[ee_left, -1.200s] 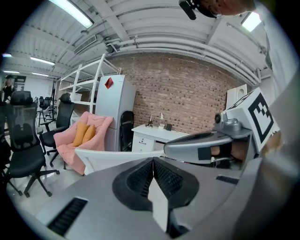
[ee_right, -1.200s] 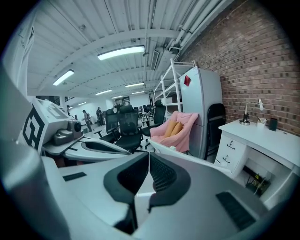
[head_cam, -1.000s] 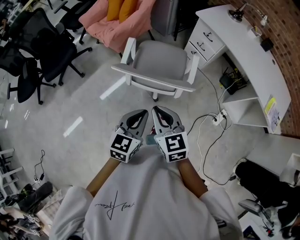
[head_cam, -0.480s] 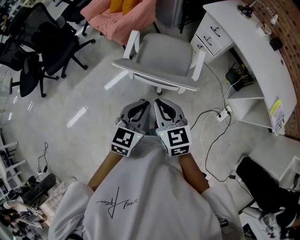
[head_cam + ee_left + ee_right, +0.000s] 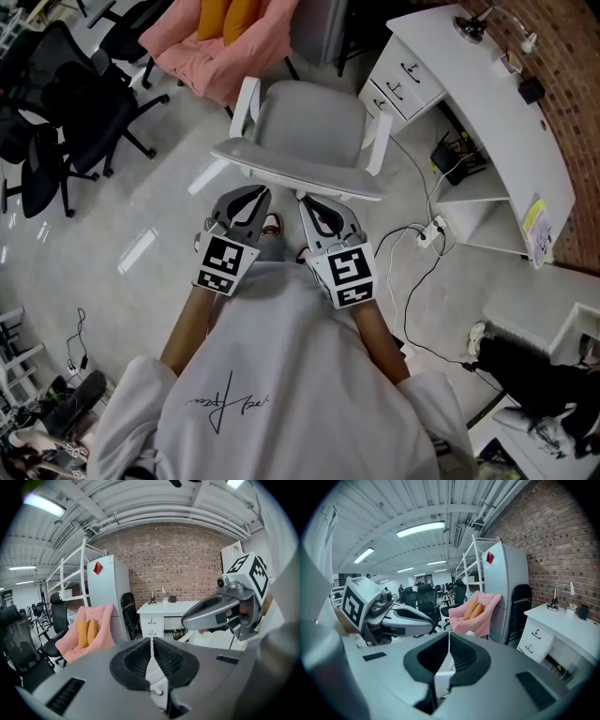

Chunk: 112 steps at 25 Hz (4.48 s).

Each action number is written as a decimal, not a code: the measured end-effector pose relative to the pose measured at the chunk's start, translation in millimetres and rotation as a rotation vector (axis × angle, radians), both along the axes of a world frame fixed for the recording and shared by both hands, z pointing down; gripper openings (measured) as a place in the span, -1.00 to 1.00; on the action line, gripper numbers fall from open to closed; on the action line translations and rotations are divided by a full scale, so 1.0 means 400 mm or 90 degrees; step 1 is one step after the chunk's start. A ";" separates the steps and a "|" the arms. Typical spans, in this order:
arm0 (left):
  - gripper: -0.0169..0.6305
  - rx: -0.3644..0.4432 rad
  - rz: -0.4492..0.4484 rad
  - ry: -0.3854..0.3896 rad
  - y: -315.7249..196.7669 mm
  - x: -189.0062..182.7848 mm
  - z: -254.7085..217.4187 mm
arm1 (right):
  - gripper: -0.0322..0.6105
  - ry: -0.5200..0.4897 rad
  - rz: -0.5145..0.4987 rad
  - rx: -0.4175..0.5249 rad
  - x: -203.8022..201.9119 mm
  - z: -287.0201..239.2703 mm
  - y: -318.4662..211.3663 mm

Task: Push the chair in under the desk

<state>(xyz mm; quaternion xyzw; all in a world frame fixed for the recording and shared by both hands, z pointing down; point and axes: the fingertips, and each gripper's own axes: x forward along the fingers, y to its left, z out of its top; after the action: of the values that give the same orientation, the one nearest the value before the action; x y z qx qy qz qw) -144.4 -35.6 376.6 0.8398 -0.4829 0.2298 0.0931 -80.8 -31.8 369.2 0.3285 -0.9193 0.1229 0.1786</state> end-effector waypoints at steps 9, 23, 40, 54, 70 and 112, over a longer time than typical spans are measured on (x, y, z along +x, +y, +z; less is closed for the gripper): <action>-0.92 -0.004 0.180 -0.226 -0.076 -0.048 0.077 | -0.81 0.092 -0.072 -0.032 -0.069 0.056 -0.057; -0.77 -0.036 0.361 -0.295 -0.144 -0.154 0.182 | -0.64 0.281 -0.092 -0.068 -0.109 0.174 -0.123; -0.56 -0.098 0.418 -0.372 -0.158 -0.163 0.304 | -0.47 0.502 -0.209 -0.074 -0.009 0.372 -0.139; -0.48 -0.122 0.393 -0.360 -0.171 -0.161 0.357 | -0.44 0.462 -0.199 -0.088 -0.008 0.392 -0.136; -0.45 -0.110 0.383 -0.371 -0.168 -0.155 0.360 | -0.44 0.469 -0.204 -0.111 -0.001 0.391 -0.128; -0.40 -0.102 0.426 -0.381 -0.113 -0.174 0.365 | -0.45 0.461 -0.195 -0.175 -0.028 0.391 -0.028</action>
<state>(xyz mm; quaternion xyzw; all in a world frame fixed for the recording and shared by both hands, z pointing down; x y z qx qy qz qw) -214.2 -80.9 522.6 0.8367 -0.1711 0.5161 -0.0652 -91.9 -42.9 525.6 0.1829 -0.8103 0.0929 0.5490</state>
